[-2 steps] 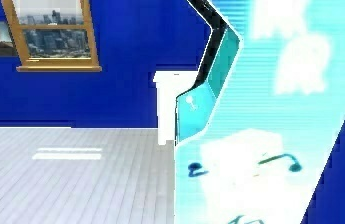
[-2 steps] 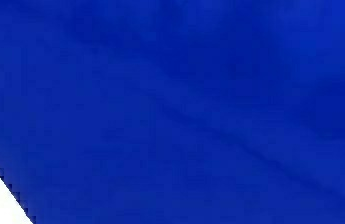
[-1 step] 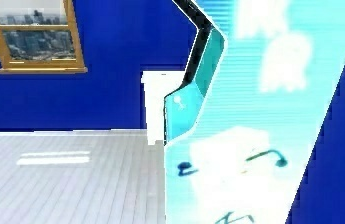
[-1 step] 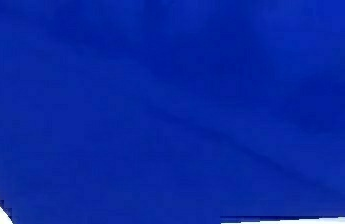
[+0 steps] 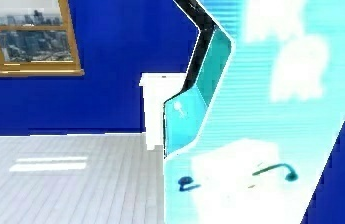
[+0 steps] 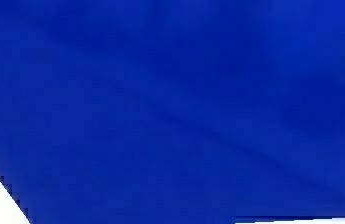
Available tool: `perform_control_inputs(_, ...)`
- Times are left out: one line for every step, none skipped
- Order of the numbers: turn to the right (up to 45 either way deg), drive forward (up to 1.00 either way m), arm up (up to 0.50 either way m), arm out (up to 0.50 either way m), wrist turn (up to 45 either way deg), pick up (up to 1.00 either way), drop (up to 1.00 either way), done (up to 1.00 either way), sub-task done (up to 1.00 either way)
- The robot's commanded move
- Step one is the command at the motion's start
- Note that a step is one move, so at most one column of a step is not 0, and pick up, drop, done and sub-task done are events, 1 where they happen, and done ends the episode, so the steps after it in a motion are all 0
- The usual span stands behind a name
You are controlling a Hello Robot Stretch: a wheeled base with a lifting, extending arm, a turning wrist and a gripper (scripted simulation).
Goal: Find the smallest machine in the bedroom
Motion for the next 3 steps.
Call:
perform_control_inputs(45.0,0.0,0.0,0.0,0.0,0.0,0.0,0.0,0.0)
perform_control_inputs(45.0,0.0,0.0,0.0,0.0,0.0,0.0,0.0,0.0)
perform_control_inputs(45.0,0.0,0.0,0.0,0.0,0.0,0.0,0.0,0.0)
